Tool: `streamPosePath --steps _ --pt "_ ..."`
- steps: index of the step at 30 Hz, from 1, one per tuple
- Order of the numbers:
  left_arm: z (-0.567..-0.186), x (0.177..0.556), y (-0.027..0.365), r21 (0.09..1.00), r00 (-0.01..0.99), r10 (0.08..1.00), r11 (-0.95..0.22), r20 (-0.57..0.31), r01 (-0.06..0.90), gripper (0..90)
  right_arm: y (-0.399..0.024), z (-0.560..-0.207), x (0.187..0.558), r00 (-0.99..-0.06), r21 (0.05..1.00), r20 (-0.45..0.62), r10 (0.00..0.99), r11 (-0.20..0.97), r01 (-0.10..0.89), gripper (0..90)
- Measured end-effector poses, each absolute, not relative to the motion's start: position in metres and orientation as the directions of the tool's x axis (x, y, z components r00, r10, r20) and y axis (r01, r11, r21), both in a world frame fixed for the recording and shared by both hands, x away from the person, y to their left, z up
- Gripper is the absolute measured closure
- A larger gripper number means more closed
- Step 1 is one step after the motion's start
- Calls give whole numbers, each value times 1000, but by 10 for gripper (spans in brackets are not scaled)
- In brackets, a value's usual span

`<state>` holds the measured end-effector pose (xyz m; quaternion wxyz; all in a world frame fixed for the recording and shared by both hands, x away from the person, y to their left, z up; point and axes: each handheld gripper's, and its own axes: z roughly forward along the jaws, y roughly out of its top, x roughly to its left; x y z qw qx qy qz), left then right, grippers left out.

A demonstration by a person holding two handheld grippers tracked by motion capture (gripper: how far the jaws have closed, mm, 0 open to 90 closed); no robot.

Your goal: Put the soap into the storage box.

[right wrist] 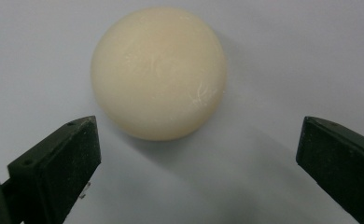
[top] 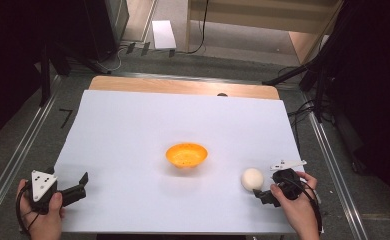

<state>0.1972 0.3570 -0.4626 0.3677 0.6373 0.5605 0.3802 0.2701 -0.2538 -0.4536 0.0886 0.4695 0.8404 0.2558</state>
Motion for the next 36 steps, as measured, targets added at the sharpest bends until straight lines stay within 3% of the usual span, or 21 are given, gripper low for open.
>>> streamPosePath --steps 36 --pt "-463 197 356 892 91 993 -114 82 437 0 -225 -460 286 -552 506 117 825 429 748 238"
